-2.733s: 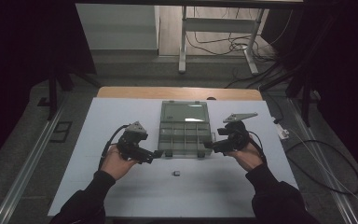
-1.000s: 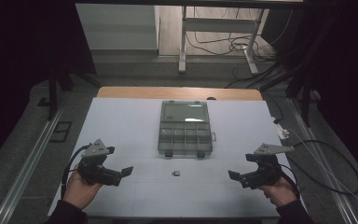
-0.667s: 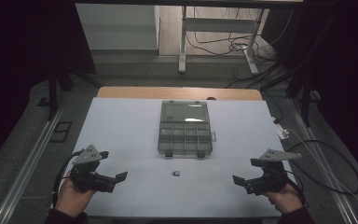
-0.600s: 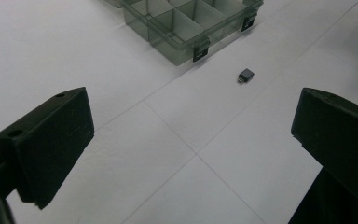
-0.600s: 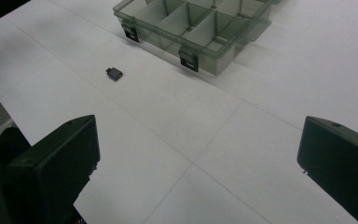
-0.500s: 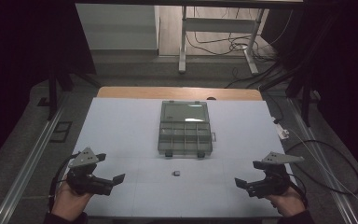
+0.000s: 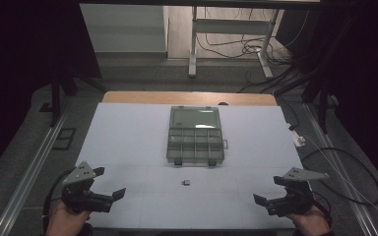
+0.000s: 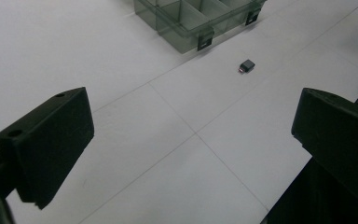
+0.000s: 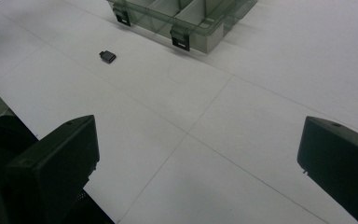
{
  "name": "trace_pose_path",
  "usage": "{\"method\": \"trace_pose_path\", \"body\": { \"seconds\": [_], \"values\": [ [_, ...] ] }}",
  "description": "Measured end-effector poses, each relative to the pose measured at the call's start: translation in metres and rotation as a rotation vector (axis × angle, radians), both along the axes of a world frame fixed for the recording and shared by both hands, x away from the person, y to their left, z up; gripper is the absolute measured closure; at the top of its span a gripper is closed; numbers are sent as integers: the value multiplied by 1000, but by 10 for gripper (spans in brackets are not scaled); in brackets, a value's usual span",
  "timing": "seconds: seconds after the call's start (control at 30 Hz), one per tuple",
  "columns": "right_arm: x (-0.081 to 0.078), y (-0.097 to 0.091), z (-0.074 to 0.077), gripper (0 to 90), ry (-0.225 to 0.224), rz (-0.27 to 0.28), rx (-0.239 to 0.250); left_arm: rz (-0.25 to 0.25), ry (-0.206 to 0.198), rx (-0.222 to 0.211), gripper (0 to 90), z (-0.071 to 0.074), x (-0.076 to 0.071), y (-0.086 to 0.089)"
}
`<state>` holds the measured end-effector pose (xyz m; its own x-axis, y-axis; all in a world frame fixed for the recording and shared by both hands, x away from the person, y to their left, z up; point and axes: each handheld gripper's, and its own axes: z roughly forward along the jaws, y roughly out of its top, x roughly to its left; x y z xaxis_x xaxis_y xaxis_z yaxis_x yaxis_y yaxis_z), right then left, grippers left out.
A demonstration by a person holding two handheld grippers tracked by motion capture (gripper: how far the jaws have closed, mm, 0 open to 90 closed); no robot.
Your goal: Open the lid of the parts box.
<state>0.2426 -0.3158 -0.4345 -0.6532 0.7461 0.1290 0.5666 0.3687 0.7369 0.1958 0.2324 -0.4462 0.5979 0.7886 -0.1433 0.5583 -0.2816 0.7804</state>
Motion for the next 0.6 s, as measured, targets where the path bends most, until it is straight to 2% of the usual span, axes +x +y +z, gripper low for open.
{"method": "trace_pose_path", "body": {
  "seconds": [0.3, 0.47, 0.6],
  "values": [
    [-6, -4, 3, 0, -3, -4, -5, 16, -5, 28, 0, 0, -9, 1],
    [-8, -5, 4, 0, -5, -4, -8, 27, -11, 30, 0, 1, -13, 2],
    [-8, -5, 3, 0, 3, -2, -15, 33, 3, 26, 0, 0, -11, 2]
  ]
}}
